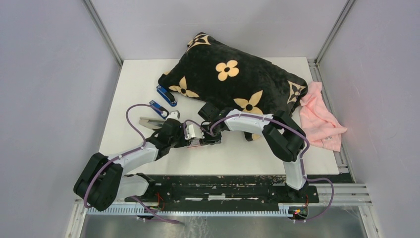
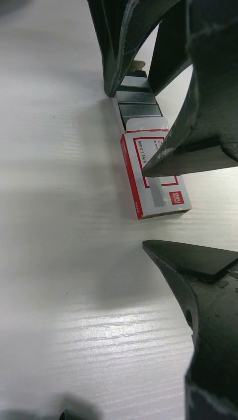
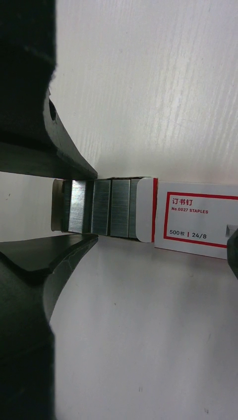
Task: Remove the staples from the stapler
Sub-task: Close the staple box at the center of the board.
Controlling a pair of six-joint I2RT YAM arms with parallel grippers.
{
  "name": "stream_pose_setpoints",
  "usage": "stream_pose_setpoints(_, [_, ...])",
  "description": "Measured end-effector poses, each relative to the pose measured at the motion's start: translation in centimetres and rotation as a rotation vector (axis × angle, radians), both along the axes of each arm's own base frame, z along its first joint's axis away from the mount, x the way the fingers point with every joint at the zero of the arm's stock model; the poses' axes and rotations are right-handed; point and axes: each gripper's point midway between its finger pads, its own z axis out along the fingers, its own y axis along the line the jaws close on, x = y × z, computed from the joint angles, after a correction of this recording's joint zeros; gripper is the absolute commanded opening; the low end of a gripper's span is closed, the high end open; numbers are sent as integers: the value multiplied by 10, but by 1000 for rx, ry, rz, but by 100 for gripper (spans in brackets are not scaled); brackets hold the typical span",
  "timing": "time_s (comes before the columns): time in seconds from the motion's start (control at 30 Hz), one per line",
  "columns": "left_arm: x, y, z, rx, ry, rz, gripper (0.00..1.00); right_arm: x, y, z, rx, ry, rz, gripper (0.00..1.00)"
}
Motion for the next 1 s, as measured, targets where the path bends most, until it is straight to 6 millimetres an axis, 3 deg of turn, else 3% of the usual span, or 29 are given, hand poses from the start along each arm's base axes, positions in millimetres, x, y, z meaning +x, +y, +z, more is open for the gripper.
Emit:
stream_pose_setpoints(0.67, [-2, -9, -1, -36, 8, -33, 52, 0, 2, 0, 10, 15, -8, 49])
stream_pose_setpoints(1.0, [-2, -13, -1, -53, 12, -48, 49, 4, 3, 0, 16, 13, -20, 55])
